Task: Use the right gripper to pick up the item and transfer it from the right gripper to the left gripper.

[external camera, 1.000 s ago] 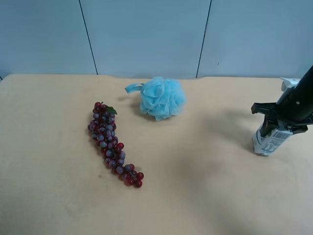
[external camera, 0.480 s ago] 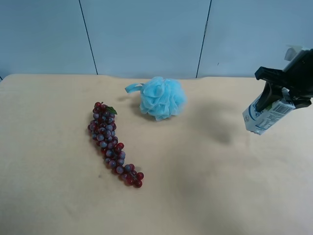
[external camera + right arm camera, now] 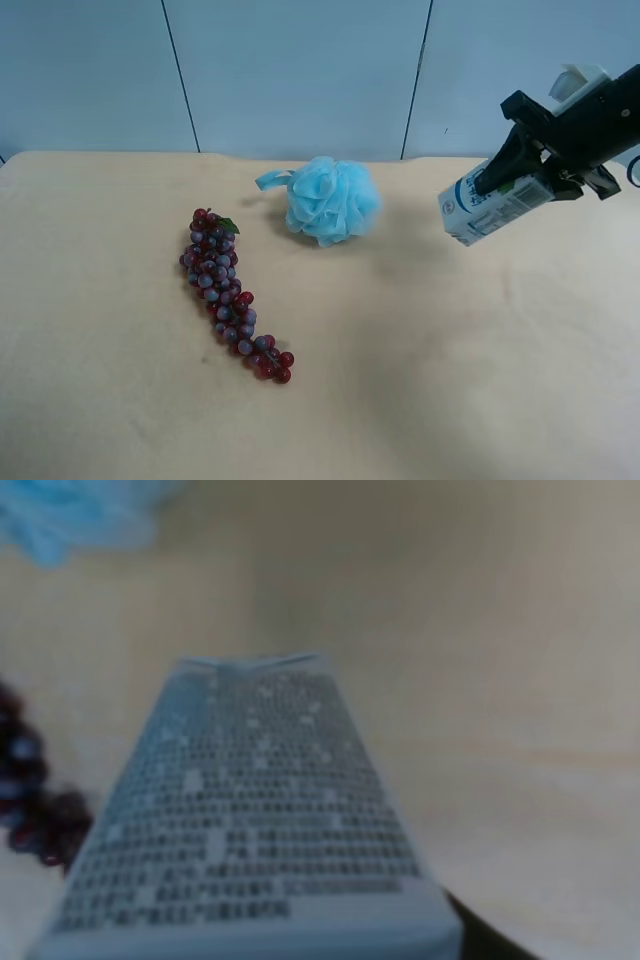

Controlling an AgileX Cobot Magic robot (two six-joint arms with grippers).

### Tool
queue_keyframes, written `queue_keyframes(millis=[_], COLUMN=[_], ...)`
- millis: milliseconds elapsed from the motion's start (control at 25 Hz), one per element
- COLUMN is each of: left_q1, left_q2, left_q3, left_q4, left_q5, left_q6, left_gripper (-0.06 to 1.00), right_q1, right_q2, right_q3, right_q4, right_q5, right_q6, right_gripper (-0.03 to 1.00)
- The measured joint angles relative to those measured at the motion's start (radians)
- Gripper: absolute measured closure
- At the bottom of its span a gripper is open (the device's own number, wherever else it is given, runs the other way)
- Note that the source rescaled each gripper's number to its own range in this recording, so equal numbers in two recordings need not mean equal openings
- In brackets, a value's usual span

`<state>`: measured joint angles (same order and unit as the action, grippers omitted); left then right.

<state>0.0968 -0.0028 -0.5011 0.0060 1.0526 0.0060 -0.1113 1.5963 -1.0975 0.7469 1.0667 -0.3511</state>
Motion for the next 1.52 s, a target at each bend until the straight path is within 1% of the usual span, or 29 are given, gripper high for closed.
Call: queue_keyframes(millis=[200,520,640,760,960,1120,1200,1320,1520], left_q1=[0.000,0.000,0.000,0.000,0.000,0.000,0.000,0.000,0.000], left_q2=[0.000,0.000,0.000,0.000,0.000,0.000,0.002,0.054,0.237], left_q3=[0.000,0.000,0.000,0.000,0.000,0.000,0.000,-0.003,-0.011], left_q4=[0.000,0.000,0.000,0.000,0.000,0.002,0.009,0.010,0.003], left_q5=[0.000,0.000,0.000,0.000,0.000,0.000,-0.002,-0.013,-0.018], left_q6=[0.000,0.000,0.000,0.000,0.000,0.000,0.000,0.000,0.000], left_gripper=[0.05,0.05,0.05,0.05,0.05,0.05,0.05,0.05,0.05], right_q1=[0.000,0.007,0.037,0.091,0.176,0.192,0.192,0.192,0.192], right_q2=[0.000,0.031,0.067,0.089,0.159,0.245,0.277,0.311,0.326], right_q3=[0.000,-0.001,-0.002,-0.002,-0.002,-0.002,-0.002,-0.002,-0.002], right_q4=[0.111,0.231,0.253,0.299,0.425,0.516,0.549,0.588,0.606], right_q5=[0.012,0.100,0.099,0.090,0.074,0.080,0.098,0.102,0.102], right_q6=[-0.077,-0.151,-0.168,-0.226,-0.291,-0.354,-0.404,-0.485,-0.518], right_gripper=[0.97,0.97,0.97,0.97,0.97,0.97,0.97,0.97,0.97])
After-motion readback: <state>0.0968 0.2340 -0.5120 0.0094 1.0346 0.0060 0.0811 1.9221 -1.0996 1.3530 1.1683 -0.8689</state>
